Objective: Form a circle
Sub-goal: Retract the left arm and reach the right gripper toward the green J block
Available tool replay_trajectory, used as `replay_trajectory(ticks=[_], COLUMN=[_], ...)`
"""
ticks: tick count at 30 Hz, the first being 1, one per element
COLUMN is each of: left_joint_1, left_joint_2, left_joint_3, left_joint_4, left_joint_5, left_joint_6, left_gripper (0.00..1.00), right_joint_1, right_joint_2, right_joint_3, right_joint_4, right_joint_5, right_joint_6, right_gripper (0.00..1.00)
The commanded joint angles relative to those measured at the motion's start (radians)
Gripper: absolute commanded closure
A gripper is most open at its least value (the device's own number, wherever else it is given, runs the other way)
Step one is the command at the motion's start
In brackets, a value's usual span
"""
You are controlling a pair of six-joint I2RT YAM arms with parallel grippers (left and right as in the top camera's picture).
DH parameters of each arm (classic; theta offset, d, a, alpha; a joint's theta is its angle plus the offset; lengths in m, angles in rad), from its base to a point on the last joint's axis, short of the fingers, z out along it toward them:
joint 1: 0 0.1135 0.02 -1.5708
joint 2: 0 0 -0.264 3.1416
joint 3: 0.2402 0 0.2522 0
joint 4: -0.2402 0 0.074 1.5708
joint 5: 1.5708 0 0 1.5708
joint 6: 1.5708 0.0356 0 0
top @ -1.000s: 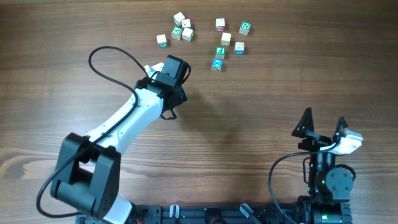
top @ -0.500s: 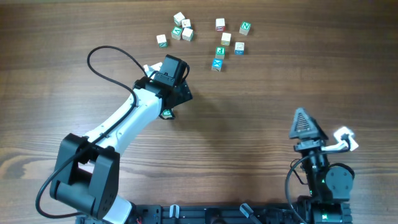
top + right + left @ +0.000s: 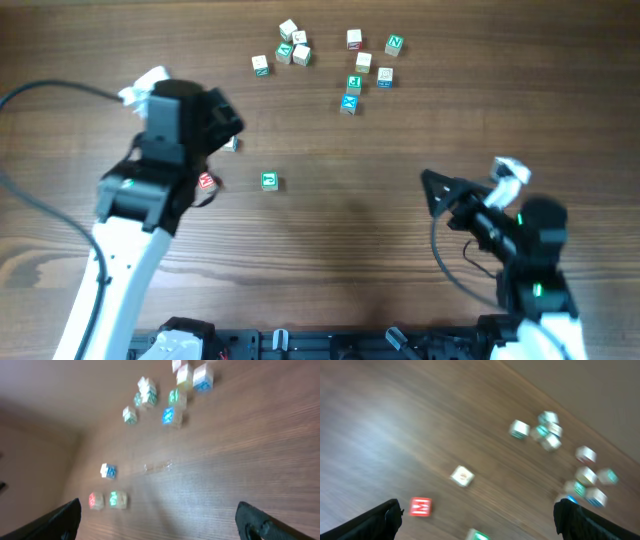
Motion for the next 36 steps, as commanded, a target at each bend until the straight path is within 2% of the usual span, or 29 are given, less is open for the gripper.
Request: replay_trajectory(ticks=[1,3,5,9,11,17,23,28,34,36], left_joint_1=[0.098,0.186,0.235,0.334,0.378,0.451,0.450,0.450,0.450,0.450], left_joint_2=[-0.010,-0.010,-0.010,-0.009,-0.009,-0.003,-0.003,-0.002,-0.002,-0.002], left_joint_3=[0.005,0.005,0.004,0.004,0.004,0.002,0.002,0.002,0.002,0.002], left_joint_4=[-0.053,-0.121,-0.175,-0.267,-0.285,-0.333,-0.337,-0.337,-0.337,-0.339], left_joint_5=[0.045,0.107,0.109,0.124,0.146,0.150,0.184,0.199,0.199,0.199], left_joint_6=[0.014,0.014,-0.023,-0.103,-0.102,-0.101,-0.101,-0.101,-0.101,-0.102], left_gripper=[0.00,0.00,0.00,0.00,0.00,0.00,0.00,0.00,0.00,0.00], right_joint_1=[0.113,0.278,0.374,0.484,0.554,0.710,0.771,0.809,0.867,0.874], right_joint_2=[0.273,0.518,0.644,0.794,0.855,1.006,1.149,1.176,1.214,1.215], right_joint_3=[0.235,0.448,0.531,0.548,0.549,0.615,0.645,0.645,0.645,0.645], right_joint_4=[-0.128,-0.281,-0.292,-0.108,-0.016,0.032,0.200,0.223,0.265,0.266], right_joint_5=[-0.016,0.077,0.086,0.070,0.098,0.411,0.438,0.515,0.552,0.604], right_joint_6=[-0.189,-0.252,-0.250,-0.128,-0.143,-0.084,-0.095,-0.126,-0.174,-0.173], right_gripper=[0.00,0.01,0.00,0.00,0.00,0.00,0.00,0.01,0.10,0.17])
